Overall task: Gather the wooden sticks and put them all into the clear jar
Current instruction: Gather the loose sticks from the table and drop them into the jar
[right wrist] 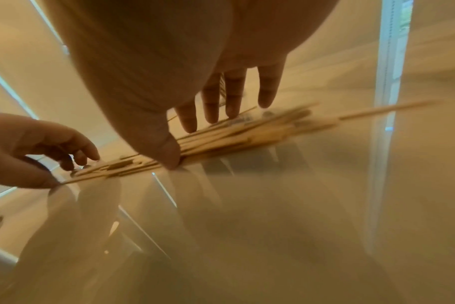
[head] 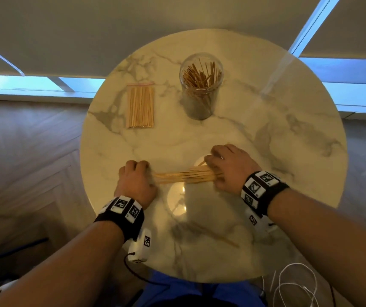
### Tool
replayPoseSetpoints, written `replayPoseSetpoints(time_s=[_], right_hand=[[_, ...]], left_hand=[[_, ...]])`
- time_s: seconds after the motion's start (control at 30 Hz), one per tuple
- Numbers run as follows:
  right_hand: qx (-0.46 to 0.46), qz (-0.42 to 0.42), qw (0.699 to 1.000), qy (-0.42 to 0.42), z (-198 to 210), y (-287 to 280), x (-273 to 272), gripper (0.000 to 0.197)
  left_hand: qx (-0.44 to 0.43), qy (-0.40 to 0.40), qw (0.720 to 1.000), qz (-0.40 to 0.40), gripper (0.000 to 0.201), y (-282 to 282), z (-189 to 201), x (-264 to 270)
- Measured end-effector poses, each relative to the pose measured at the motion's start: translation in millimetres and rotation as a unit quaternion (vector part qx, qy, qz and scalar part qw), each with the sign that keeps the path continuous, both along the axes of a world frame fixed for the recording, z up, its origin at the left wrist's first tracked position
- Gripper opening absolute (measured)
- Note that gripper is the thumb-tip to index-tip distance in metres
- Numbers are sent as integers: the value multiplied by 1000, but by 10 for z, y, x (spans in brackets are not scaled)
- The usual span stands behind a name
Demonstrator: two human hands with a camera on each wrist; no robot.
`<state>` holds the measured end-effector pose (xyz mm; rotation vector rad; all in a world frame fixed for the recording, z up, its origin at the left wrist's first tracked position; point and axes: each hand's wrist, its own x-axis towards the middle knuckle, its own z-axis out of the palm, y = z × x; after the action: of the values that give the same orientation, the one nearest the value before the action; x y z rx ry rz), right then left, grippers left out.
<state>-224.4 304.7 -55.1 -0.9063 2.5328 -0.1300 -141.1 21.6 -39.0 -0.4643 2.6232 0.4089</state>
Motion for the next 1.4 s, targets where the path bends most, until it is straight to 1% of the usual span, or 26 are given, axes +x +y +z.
replayPoseSetpoints(time_s=[0.07,0.13,0.2,0.3,0.37,0.43,0.53,0.6,0.63,0.67,0.77,0.8,0.87,0.97,1.03,1.1,1.2,1.27,1.3,1.37,1.4], right_hand=[[-26,0,1000,11,-48,-27,17,53],[-50,0,999,12,-91,-51,45,40],[-52,3,999,10,-118,-63,55,33],[-29,13,999,24,-116,-115,75,25],[-7,26,999,23,-104,-194,119,24],[11,29,999,20,-85,-292,170,27],[14,17,1000,22,-80,-367,211,28],[12,3,1000,19,-95,-363,205,26],[11,-4,1000,20,-100,-359,199,25],[12,-10,1000,22,-102,-358,193,25],[21,-17,1000,9,-85,-374,182,30],[23,-15,1000,-2,-70,-383,175,35],[29,-10,999,-23,-30,-394,142,43],[30,-20,999,-38,23,-395,42,44],[1,-37,998,-42,76,-393,-32,39],[-35,-61,996,-50,175,-385,-108,31],[-41,-72,994,-75,382,-354,-228,18],[-68,-64,993,-67,513,-321,-289,15],[-87,-62,993,-58,576,-310,-316,13],[-128,-68,988,-53,718,-295,-353,10],[-150,-73,984,-56,790,-295,-366,11]], left_hand=[[43,30,999,-4,50,70,-55,-16],[70,60,995,-24,37,164,-93,-53],[92,74,992,-38,31,270,-108,-81],[111,64,991,-48,29,382,-77,-117],[136,59,988,-50,28,414,-62,-108],[169,63,983,-40,27,411,-44,-74],[202,115,973,-12,25,323,-28,15],[200,145,969,0,23,234,-6,82],[193,143,971,0,22,196,1,116],[183,122,976,-6,22,168,6,153],[116,9,991,-70,25,179,-5,269],[99,-10,991,-93,27,195,-27,293],[96,-13,990,-103,27,228,-68,293],[96,-3,991,-92,19,272,-109,214],[100,10,991,-92,15,296,-125,176],[106,19,990,-94,15,317,-127,158],[128,20,987,-97,19,331,-119,147],[163,38,982,-82,18,330,-99,133],[185,53,980,-58,16,327,-76,111],[238,95,966,29,14,320,19,31],[272,124,951,81,17,315,95,-33]])
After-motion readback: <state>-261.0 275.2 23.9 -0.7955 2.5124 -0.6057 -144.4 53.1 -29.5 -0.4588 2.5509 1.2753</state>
